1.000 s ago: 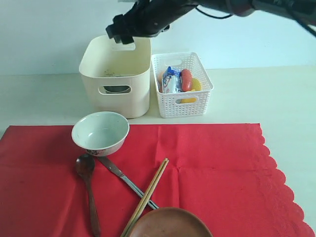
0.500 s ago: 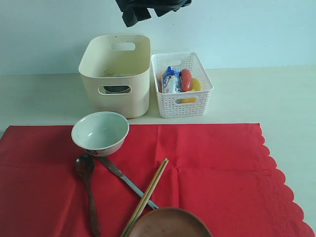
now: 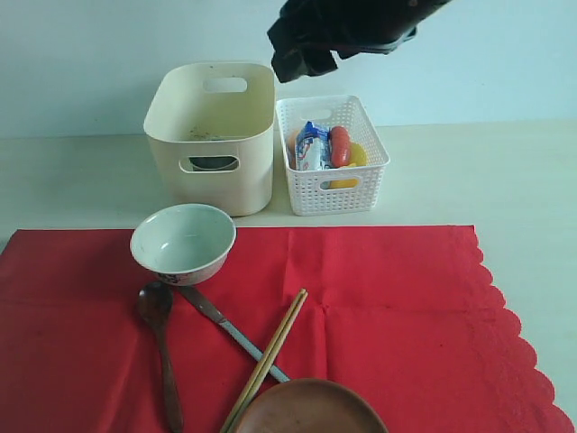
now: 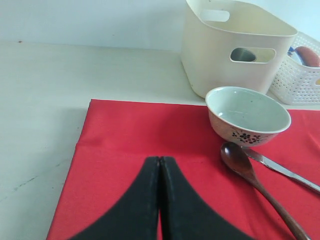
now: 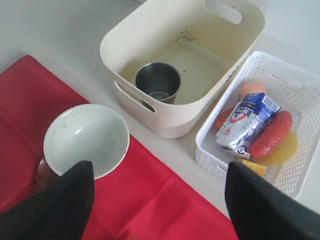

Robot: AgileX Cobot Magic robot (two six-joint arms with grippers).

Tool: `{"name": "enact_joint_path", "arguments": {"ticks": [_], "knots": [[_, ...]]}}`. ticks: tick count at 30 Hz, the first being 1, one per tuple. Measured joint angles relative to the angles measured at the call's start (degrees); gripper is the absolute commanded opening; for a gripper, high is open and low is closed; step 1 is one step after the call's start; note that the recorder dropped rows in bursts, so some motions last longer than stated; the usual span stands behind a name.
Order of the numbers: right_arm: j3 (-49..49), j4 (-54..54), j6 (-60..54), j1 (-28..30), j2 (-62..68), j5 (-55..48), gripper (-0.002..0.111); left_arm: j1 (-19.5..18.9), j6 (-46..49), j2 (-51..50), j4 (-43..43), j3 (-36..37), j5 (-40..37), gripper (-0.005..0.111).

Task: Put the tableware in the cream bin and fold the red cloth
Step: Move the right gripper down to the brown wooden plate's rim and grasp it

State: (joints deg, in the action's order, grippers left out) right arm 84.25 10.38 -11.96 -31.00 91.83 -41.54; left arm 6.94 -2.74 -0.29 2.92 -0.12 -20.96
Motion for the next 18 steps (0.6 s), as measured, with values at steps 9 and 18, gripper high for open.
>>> {"name": "enact_joint_path", "arguments": {"ticks": [9, 18], "knots": [[-12.68, 2.61, 0.0, 0.0, -10.32, 1.54, 0.07, 0.0, 0.0, 0.0, 0.0, 0.0, 0.0, 0.0], [-20.99, 18.2, -8.84, 0.0, -14.18, 1.31, 0.07, 0.0, 0.0, 0.0, 0.0, 0.0, 0.0, 0.0]]}}
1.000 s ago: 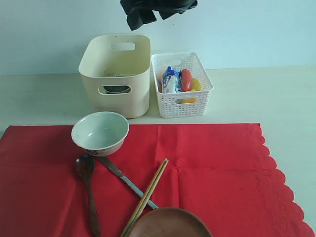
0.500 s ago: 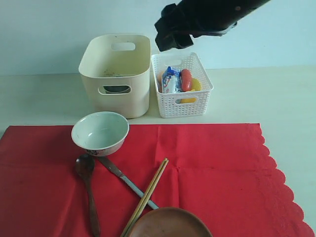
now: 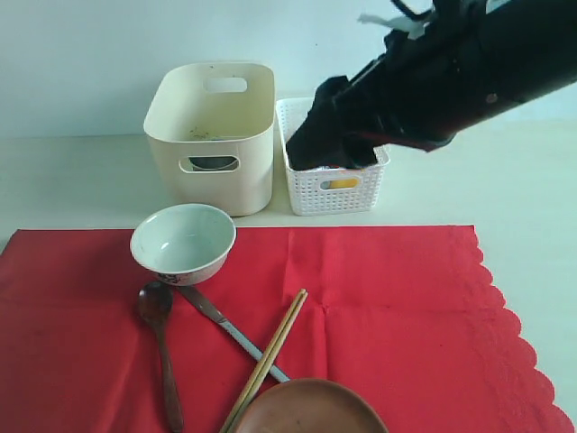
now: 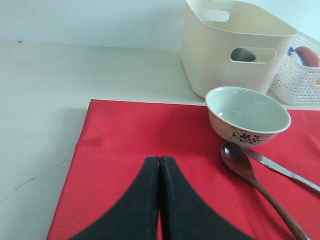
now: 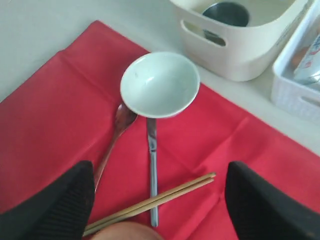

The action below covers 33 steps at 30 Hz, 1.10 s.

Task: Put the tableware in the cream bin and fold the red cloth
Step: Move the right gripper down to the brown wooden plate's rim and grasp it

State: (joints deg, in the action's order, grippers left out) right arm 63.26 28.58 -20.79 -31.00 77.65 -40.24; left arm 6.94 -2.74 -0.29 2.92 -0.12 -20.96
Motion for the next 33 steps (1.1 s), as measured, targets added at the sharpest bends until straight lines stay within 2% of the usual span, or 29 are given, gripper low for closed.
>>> {"name": "enact_joint_path", "arguments": {"ticks": [6, 15, 23, 33], "knots": [[-7.47, 5.03, -5.4, 0.0, -0.02, -4.69, 0.064, 0.0, 0.0, 0.0, 0.0, 0.0, 0.0, 0.0], [-20.39, 5.51, -6.52, 0.0, -0.12, -7.87, 0.064, 0.0, 0.0, 0.0, 0.0, 0.0, 0.0, 0.0], [-29.22, 8.22, -6.64, 0.0, -0.23, -0.14, 0.064, 0.0, 0.0, 0.0, 0.0, 0.0, 0.0, 0.0], [-30.79, 13.66, -6.64, 0.0, 2.26, 2.06, 0.064, 0.0, 0.0, 0.0, 0.0, 0.0, 0.0, 0.0]]}}
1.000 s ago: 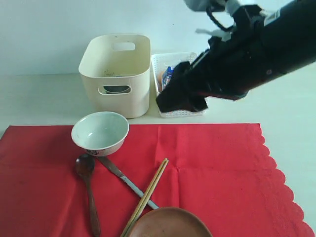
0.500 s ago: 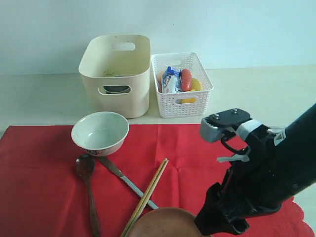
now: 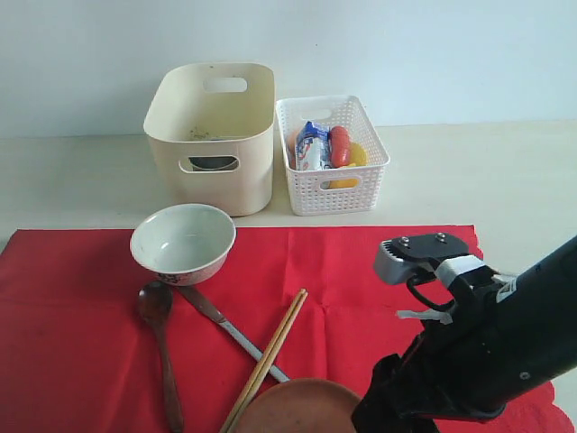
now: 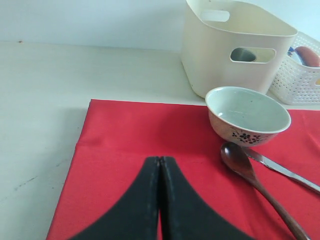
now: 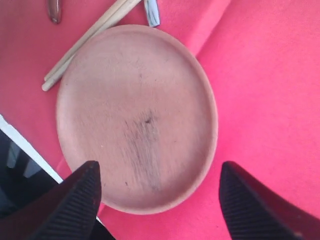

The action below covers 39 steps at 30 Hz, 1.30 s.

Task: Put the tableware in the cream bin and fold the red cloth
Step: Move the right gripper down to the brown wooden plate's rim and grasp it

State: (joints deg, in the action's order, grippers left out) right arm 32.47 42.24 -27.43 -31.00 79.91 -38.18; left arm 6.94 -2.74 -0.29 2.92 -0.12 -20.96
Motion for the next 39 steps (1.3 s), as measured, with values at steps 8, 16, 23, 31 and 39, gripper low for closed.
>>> {"name": "enact_joint_path", "arguments": {"ticks": [8, 16, 23, 31, 39], "knots": [[0.0, 3.77, -2.39, 0.0, 5.85, 3.82, 0.058, 0.0, 0.0, 0.0, 0.0, 0.0, 0.0, 0.0], [0.0, 6.47, -5.43, 0.0, 12.63, 8.05, 0.058, 0.0, 0.0, 0.0, 0.0, 0.0, 0.0, 0.0], [0.1, 16.49, -16.22, 0.0, 15.81, 8.16, 0.058, 0.0, 0.0, 0.0, 0.0, 0.0, 0.0, 0.0], [0.1, 18.12, -17.63, 0.1, 18.07, 8.29, 0.051, 0.0, 0.0, 0.0, 0.0, 0.0, 0.0, 0.0], [0.41, 19.86, -22.03, 0.08, 19.43, 8.8, 0.023, 0.0, 0.0, 0.0, 0.0, 0.0, 0.0, 0.0]]}}
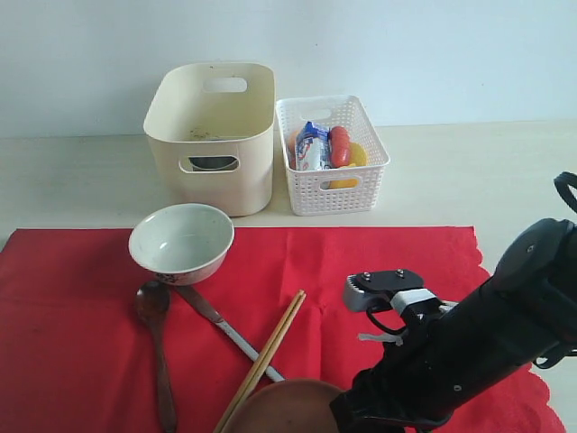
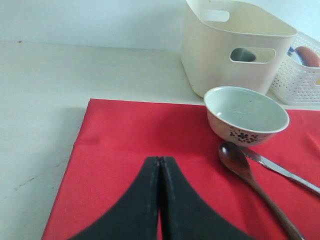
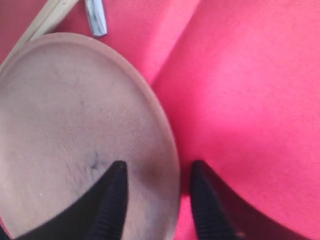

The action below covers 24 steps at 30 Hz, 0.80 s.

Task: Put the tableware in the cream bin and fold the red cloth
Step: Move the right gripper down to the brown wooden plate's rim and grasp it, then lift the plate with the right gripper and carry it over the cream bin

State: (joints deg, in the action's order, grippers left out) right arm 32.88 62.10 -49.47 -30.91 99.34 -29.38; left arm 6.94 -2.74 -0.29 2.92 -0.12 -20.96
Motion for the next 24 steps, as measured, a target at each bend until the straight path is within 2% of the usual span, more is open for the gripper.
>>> {"name": "enact_joint_path", "arguments": {"ticks": [3, 4, 15, 24], "knots": [[0.0, -0.11, -0.12, 0.0, 0.46, 0.88, 0.003, 0.0, 0.0, 0.0, 0.0, 0.0, 0.0, 0.0], [0.07, -0.11, -0.12, 0.0, 0.48, 0.77, 0.0, 0.0, 0.0, 0.0, 0.0, 0.0, 0.0, 0.0], [0.07, -0.77, -0.26, 0.0, -0.75, 1.25, 0.0, 0.0, 0.0, 0.0, 0.0, 0.0, 0.0, 0.0], [-0.24, -3.44, -0.51, 0.0, -13.65, 2.78, 0.0, 0.0, 0.0, 0.0, 0.0, 0.0, 0.0, 0.0]]}}
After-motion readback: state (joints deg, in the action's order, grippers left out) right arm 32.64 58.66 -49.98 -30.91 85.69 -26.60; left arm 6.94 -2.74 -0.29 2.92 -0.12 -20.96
